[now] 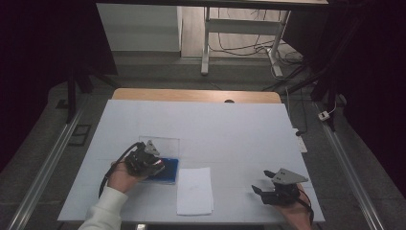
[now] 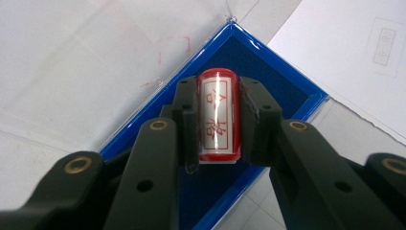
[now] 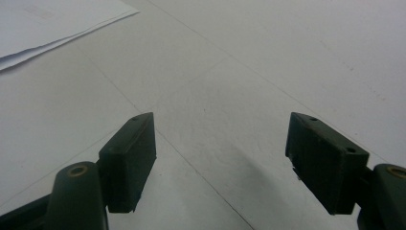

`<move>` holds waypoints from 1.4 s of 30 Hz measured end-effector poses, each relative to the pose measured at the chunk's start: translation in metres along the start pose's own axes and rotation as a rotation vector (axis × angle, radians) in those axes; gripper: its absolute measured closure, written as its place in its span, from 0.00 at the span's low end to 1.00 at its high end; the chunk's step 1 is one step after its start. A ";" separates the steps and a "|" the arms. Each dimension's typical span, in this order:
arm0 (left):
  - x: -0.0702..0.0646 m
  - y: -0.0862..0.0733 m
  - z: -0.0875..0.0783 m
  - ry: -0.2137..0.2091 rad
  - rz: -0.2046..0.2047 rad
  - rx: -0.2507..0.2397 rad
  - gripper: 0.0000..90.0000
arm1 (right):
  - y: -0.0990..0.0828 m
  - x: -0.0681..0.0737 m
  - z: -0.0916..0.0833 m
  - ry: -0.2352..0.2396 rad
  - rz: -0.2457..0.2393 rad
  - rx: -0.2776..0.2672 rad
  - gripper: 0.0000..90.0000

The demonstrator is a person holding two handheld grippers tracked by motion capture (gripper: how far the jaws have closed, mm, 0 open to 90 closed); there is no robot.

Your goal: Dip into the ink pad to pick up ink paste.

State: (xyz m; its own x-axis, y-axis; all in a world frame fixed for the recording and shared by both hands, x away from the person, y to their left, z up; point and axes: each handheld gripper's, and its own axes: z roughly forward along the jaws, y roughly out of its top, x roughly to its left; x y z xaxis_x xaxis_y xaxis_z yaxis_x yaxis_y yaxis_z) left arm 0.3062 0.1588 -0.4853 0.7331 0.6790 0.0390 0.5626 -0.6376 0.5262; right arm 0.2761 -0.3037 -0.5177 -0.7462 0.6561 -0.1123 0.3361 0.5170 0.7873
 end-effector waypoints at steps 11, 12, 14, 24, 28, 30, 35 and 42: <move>0.001 -0.001 -0.001 -0.006 -0.006 -0.009 0.79 | 0.000 0.000 0.000 0.000 -0.001 0.003 0.28; 0.001 0.000 -0.002 -0.004 -0.003 -0.010 0.79 | 0.000 0.000 0.000 -0.001 -0.001 0.003 0.28; 0.001 0.000 -0.005 0.000 0.002 -0.015 0.79 | 0.000 0.000 0.000 -0.001 0.003 0.004 0.28; 0.001 0.001 -0.012 0.002 -0.002 -0.051 0.78 | 0.000 -0.001 -0.001 -0.005 0.002 0.002 0.28; 0.003 0.000 -0.022 -0.006 -0.020 -0.084 0.78 | 0.000 -0.001 -0.001 -0.005 0.004 -0.003 0.28; 0.004 0.001 -0.029 -0.006 -0.024 -0.097 0.78 | 0.000 -0.001 -0.001 -0.005 0.004 -0.003 0.28; 0.007 0.000 -0.049 -0.004 -0.040 -0.143 0.78 | -0.001 -0.001 -0.001 -0.004 0.004 -0.004 0.28; 0.009 -0.003 -0.063 0.015 -0.050 -0.172 0.78 | 0.000 -0.001 -0.001 -0.006 0.000 -0.003 0.28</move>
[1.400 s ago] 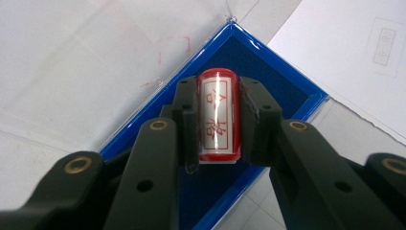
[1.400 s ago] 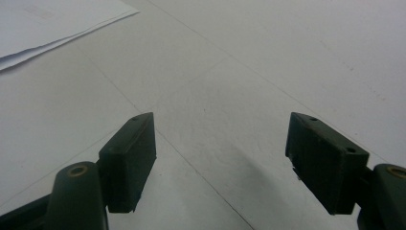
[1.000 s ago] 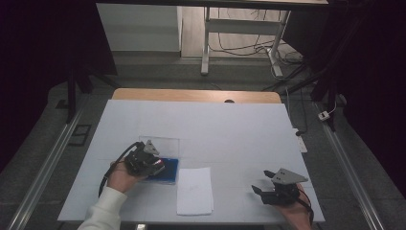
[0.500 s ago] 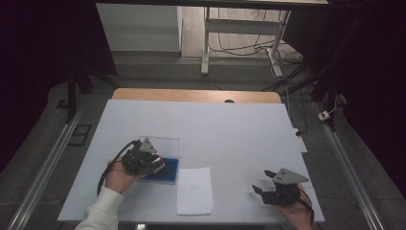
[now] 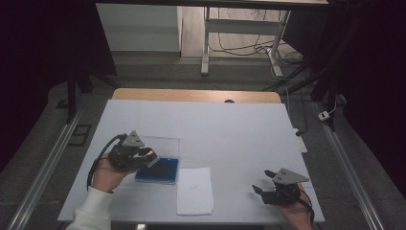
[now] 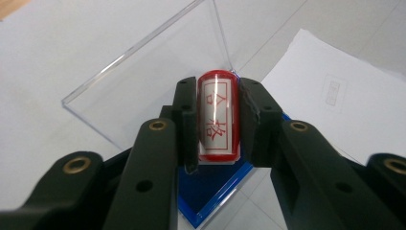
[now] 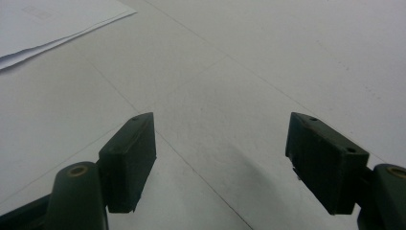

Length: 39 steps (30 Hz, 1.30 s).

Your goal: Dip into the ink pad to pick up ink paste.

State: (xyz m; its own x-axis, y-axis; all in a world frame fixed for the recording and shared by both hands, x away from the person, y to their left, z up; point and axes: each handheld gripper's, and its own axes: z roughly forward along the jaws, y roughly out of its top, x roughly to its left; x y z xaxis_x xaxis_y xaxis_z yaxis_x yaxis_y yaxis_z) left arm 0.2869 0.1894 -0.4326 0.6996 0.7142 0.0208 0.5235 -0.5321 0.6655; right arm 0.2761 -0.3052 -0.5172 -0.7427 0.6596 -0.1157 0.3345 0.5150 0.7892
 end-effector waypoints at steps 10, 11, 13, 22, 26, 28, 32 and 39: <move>0.003 -0.004 0.010 0.003 0.001 0.047 0.78 | 0.000 0.000 -0.001 -0.002 0.004 0.001 0.29; 0.003 -0.004 0.012 0.000 -0.001 0.052 0.78 | 0.000 0.000 -0.001 -0.004 0.002 0.002 0.29; 0.005 -0.006 0.015 -0.004 -0.007 0.060 0.78 | 0.000 -0.001 -0.001 -0.002 0.001 0.002 0.29; 0.006 -0.010 0.031 0.010 -0.005 0.118 0.78 | 0.000 -0.001 0.000 -0.002 0.000 0.002 0.29; 0.007 -0.012 0.034 0.006 -0.007 0.127 0.78 | 0.000 0.000 0.000 -0.001 0.002 0.006 0.29; 0.007 -0.012 0.036 0.002 -0.011 0.128 0.78 | -0.001 0.000 0.000 0.000 0.002 0.005 0.29; 0.008 -0.014 0.040 -0.003 -0.011 0.137 0.78 | -0.001 0.000 0.000 0.000 0.001 0.008 0.29; 0.008 -0.015 0.045 -0.011 -0.012 0.144 0.78 | -0.001 -0.001 0.001 0.001 -0.001 0.006 0.29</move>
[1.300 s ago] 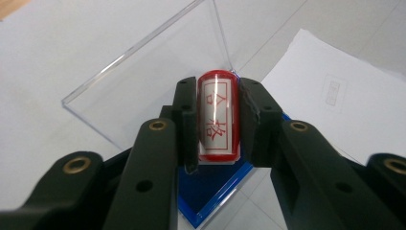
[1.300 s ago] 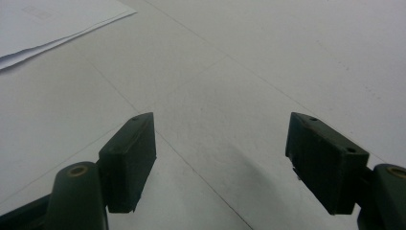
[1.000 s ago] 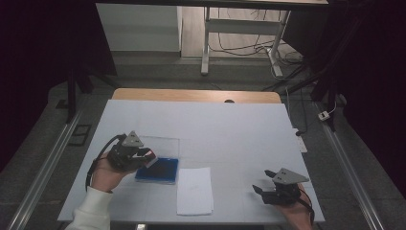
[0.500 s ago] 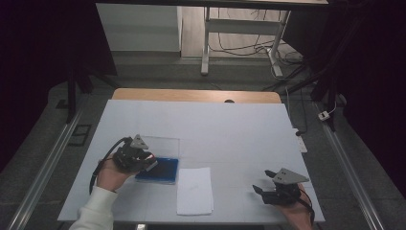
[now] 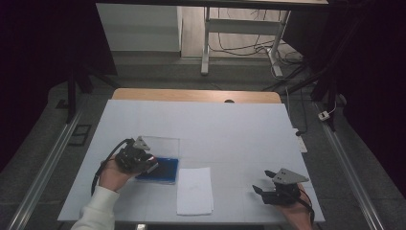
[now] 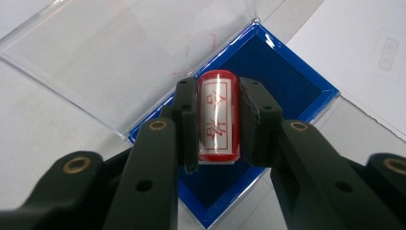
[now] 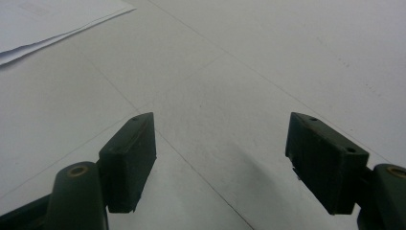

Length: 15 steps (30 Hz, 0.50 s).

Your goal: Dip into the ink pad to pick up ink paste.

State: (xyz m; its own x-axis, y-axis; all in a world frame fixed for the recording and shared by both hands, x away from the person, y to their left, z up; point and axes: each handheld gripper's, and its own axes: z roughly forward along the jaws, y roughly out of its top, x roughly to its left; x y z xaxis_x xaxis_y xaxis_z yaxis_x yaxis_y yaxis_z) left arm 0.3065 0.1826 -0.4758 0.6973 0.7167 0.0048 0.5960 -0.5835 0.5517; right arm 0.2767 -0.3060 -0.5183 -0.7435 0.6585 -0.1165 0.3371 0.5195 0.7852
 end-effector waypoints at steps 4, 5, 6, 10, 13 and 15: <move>-0.001 0.000 0.004 -0.013 0.004 0.009 0.78 | 0.000 0.000 0.000 0.001 0.003 0.002 0.29; -0.001 0.000 0.004 -0.014 0.004 0.011 0.78 | 0.000 0.000 0.000 0.001 0.003 0.002 0.29; -0.001 0.000 0.005 -0.016 0.003 0.010 0.78 | 0.000 0.000 0.000 0.001 0.002 0.001 0.29; -0.001 0.000 0.005 -0.017 -0.001 0.007 0.78 | 0.000 0.000 0.000 0.002 0.001 0.000 0.29; -0.001 0.000 0.005 -0.017 -0.002 0.008 0.78 | 0.000 0.000 0.000 0.001 0.001 0.002 0.29; -0.001 0.000 0.005 -0.017 -0.004 0.009 0.78 | 0.000 0.000 0.000 0.002 0.000 0.000 0.29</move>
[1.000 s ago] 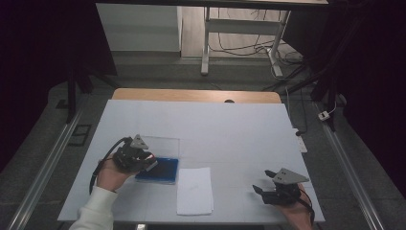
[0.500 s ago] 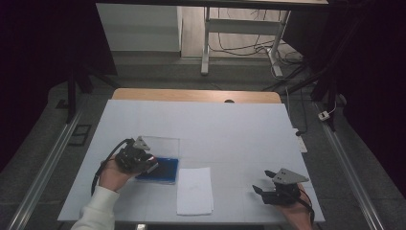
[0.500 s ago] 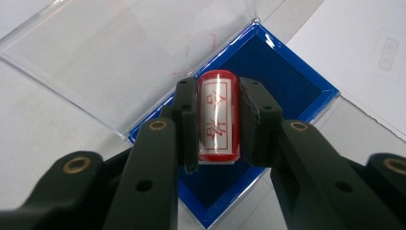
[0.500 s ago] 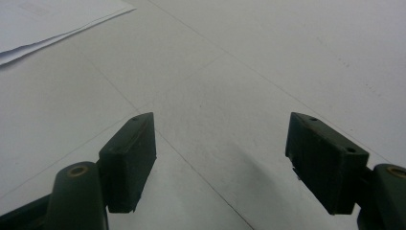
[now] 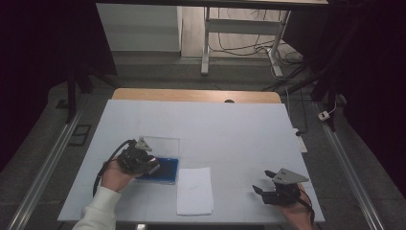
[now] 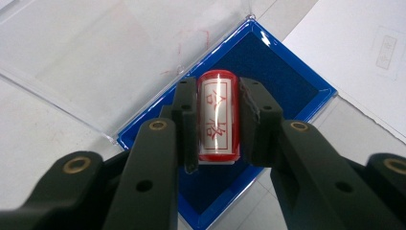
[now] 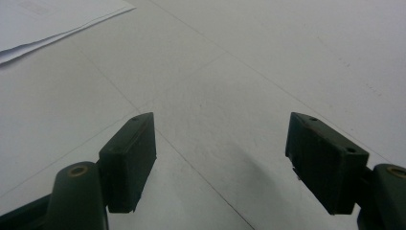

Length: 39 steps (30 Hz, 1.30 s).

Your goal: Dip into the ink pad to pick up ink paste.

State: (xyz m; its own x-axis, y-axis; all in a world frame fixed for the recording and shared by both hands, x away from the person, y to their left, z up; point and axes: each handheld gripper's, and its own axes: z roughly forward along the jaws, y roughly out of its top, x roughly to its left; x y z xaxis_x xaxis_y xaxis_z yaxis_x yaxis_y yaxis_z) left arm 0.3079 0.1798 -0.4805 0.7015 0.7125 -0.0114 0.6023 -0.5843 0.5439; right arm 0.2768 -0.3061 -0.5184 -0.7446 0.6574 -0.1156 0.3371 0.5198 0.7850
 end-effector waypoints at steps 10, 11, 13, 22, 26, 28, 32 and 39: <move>-0.005 0.005 0.001 0.026 -0.008 0.041 0.78 | 0.000 0.001 0.001 -0.003 -0.001 0.011 0.29; -0.005 0.006 0.001 0.027 -0.008 0.045 0.78 | 0.001 0.001 0.001 -0.002 -0.003 0.007 0.29; -0.005 0.006 0.001 0.026 -0.014 0.048 0.79 | 0.001 0.001 0.001 -0.001 -0.007 0.008 0.29; -0.002 0.005 0.005 0.014 -0.039 0.059 0.79 | 0.002 0.002 0.001 -0.008 -0.008 0.007 0.29; -0.004 0.005 0.006 0.020 -0.037 0.060 0.79 | 0.002 0.003 0.000 -0.010 -0.006 0.002 0.29; -0.005 0.005 0.006 0.028 -0.034 0.062 0.79 | 0.002 0.003 0.000 -0.012 -0.006 0.005 0.29; -0.007 0.006 0.007 0.039 -0.023 0.069 0.79 | 0.003 0.003 -0.001 -0.018 -0.011 -0.003 0.30; -0.010 0.006 0.008 0.054 -0.013 0.071 0.79 | 0.002 0.003 -0.001 -0.014 -0.009 0.001 0.30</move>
State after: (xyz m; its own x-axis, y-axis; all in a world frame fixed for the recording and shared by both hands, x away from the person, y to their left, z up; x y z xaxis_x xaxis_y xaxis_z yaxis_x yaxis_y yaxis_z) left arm 0.3077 0.1664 -0.4835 0.6727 0.7394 0.0283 0.6382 -0.5992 0.4834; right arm 0.2746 -0.3029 -0.5168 -0.7392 0.6605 -0.1315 0.3307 0.5262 0.7834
